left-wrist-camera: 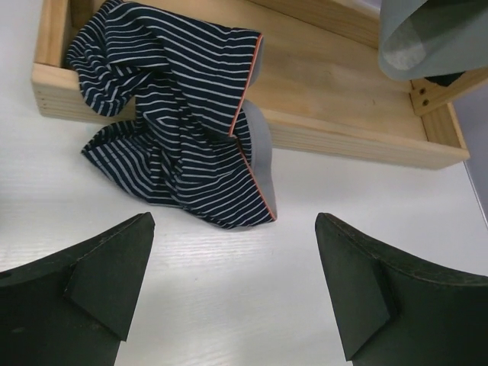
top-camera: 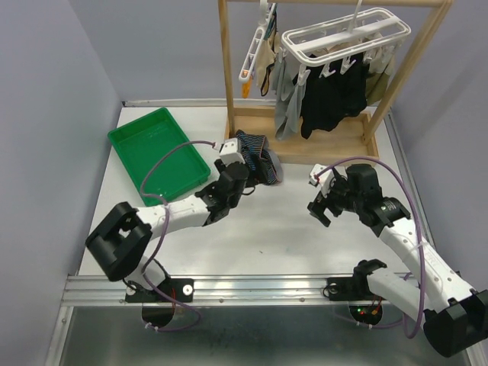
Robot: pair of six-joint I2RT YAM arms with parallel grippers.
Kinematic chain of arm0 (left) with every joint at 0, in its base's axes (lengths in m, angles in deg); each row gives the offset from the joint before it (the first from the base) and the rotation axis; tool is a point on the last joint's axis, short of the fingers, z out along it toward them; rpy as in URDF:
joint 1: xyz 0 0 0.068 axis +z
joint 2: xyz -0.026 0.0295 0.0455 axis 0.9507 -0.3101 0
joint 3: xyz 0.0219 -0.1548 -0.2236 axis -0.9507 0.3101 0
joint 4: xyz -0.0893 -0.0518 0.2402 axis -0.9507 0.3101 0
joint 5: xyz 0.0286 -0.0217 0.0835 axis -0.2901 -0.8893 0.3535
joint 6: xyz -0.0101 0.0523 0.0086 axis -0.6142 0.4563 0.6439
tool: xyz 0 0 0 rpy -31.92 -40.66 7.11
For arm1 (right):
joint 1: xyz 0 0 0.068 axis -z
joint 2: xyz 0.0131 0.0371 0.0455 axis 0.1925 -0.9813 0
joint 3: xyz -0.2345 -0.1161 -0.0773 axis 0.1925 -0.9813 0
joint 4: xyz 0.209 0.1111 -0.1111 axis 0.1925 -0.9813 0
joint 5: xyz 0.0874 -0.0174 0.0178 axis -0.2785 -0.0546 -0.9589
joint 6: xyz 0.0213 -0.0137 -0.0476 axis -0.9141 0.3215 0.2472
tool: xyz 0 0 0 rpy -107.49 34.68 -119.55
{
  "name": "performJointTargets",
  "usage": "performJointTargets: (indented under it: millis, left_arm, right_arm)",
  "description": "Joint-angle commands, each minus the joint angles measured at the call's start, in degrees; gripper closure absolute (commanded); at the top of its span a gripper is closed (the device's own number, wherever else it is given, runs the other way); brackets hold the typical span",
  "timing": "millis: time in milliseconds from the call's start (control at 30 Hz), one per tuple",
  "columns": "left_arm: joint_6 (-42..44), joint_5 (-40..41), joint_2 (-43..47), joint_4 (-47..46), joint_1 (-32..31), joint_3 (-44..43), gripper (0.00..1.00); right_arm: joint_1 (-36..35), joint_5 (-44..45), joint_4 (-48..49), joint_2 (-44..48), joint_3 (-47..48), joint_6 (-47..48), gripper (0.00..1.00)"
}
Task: Remove the underwear clipped to the hanger
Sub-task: Pick up the underwear from the center of the board.
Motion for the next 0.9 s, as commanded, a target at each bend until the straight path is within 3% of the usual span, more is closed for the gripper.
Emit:
performJointTargets:
  millis: [0, 133, 233, 500, 633, 867]
  left_arm:
    - [-6.9, 5.6, -6.8, 3.7, -0.9, -10.0, 0.01]
    - [-6.7, 7.0, -15.1, 8.9, -0.9, -17.5, 0.02]
    - [-5.4, 6.0, -20.1, 11.6, -0.9, -21.7, 0.11]
    - [-4.9, 5.9, -30.9, 17.5, -0.5, -28.4, 0.12]
    - [-3.7, 4.3, -34.5, 17.7, 0.7, -30.8, 0.23]
    - [-1.7, 0.7, -36.0, 14.8, 3.8, -31.0, 0.62]
  right_arm:
    - [0.8, 0.9, 3.0, 0.1, -1.2, 0.0, 0.00]
    - [0.8, 0.9, 3.0, 0.2, -1.2, 0.0, 0.00]
    - [1.0, 1.0, 3.1, 0.3, -1.4, 0.1, 0.00]
    - [0.9, 0.9, 3.1, 0.2, -1.3, 0.0, 0.00]
    - [1.0, 1.0, 3.1, 0.1, -1.4, 0.0, 0.00]
    - [1.1, 0.8, 3.1, 0.1, -1.3, -0.1, 0.00]
